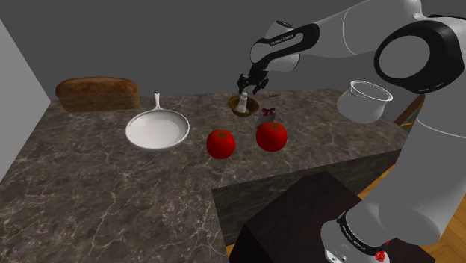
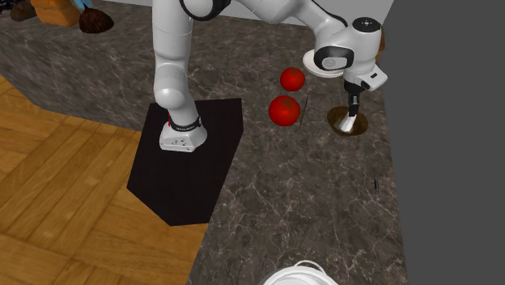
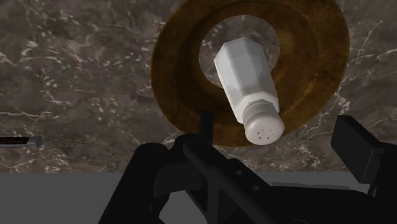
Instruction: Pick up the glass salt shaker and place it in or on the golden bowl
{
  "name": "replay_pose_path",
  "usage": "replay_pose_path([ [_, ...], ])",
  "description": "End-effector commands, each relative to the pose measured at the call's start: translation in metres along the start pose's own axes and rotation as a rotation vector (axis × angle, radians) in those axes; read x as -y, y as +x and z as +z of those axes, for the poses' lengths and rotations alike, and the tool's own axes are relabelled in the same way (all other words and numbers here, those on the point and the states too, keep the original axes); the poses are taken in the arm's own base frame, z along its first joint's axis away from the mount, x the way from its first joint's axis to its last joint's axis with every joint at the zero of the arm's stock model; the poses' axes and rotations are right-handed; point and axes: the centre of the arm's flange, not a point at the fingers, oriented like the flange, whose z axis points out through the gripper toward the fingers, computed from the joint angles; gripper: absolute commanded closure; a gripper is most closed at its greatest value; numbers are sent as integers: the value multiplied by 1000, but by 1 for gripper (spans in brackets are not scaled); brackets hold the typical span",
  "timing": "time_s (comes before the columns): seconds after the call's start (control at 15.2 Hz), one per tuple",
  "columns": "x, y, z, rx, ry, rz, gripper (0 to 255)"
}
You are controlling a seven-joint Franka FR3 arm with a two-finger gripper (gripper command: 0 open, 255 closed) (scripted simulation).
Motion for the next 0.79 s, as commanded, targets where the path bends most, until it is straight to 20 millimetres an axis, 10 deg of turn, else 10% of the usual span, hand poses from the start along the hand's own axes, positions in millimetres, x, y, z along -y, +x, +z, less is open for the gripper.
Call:
replay_pose_path([
  [0.0, 0, 0, 0, 0, 0, 0, 0],
  [0.73, 0, 0, -50, 0, 0, 0, 0],
])
